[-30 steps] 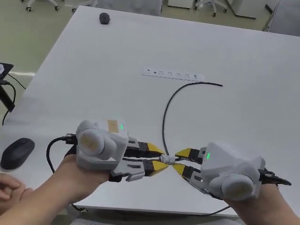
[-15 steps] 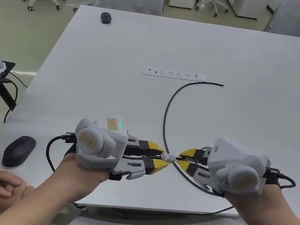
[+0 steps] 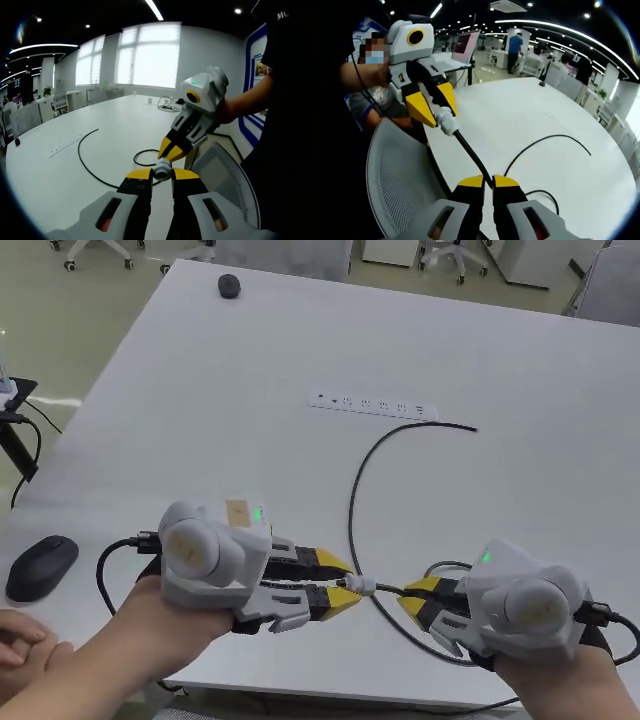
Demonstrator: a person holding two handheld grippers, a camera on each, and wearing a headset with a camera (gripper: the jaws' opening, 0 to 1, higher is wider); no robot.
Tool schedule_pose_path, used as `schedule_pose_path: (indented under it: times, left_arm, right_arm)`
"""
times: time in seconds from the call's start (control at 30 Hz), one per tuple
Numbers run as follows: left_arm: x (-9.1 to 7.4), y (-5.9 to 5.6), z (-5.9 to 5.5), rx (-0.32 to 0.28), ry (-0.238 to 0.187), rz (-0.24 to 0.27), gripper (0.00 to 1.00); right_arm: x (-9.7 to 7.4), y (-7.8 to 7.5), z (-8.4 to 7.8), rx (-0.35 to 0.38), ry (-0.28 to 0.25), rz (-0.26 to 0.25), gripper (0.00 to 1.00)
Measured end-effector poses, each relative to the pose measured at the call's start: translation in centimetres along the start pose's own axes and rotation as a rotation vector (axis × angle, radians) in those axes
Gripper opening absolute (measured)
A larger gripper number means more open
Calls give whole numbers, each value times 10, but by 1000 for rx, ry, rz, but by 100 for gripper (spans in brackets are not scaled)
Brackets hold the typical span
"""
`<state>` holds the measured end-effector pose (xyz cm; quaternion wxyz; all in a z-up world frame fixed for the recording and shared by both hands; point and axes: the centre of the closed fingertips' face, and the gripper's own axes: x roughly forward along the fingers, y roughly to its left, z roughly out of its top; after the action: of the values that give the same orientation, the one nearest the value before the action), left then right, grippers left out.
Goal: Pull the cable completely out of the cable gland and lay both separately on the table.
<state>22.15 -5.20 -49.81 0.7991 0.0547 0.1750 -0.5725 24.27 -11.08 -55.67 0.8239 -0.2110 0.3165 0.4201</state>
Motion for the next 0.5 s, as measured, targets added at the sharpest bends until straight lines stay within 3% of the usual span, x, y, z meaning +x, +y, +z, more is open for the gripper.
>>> schedule_pose_path:
  times: [0.27, 0.5]
  left_arm:
    - [-3, 0, 1, -16, -7, 1, 15]
    - [-3, -1, -3, -30, -1, -4, 15]
  right_arm:
    - [-2, -10, -26, -4, 47, -24, 0]
    - [-5, -17, -30, -17, 38, -49, 0]
